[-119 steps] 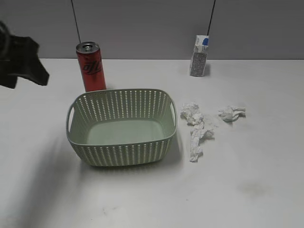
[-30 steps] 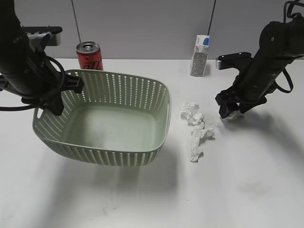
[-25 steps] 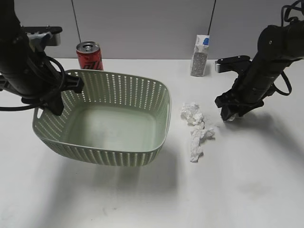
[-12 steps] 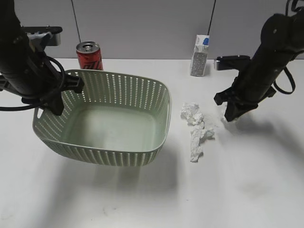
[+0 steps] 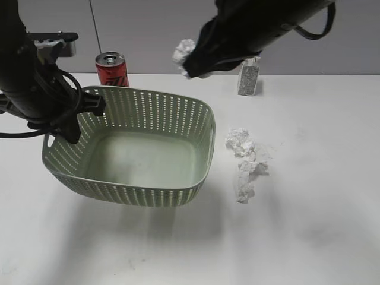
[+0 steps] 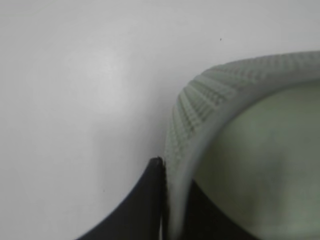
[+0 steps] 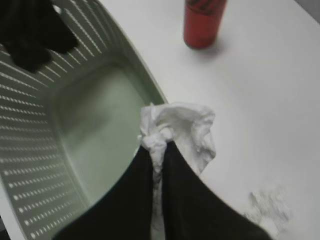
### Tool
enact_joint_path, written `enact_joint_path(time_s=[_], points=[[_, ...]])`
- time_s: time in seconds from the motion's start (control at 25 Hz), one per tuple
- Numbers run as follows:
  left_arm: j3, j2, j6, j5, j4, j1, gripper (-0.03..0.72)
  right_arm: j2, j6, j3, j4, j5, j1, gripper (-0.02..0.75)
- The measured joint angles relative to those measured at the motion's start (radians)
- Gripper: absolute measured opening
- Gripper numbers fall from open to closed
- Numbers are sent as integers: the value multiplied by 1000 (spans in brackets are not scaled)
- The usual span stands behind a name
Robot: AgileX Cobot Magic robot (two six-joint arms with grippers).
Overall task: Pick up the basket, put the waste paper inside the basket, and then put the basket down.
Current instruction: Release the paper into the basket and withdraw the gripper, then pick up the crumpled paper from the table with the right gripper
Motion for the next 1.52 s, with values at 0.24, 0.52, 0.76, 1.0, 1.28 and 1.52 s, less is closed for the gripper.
enact_joint_path(time_s=[0.24,0.52,0.76,1.0,1.28,1.52], points=[[0,0,0,-1,-16,0,8,63,-10,0,13,-74,120,100],[0,0,0,-2,-19,0,8,149,-11,0,11,-41,125,631],[0,0,0,-2,-21,0,8,102,43,-97,-173,67,120,573],[0,0,0,-2,-22,0,8,62,309,-127,-416,48,-16,560],[0,0,0,-9,-22,0,8,178,369,-64,-392,-40,-206,559],[0,0,0,-24,-22,0,8,352,367,-60,-321,-149,-220,559]])
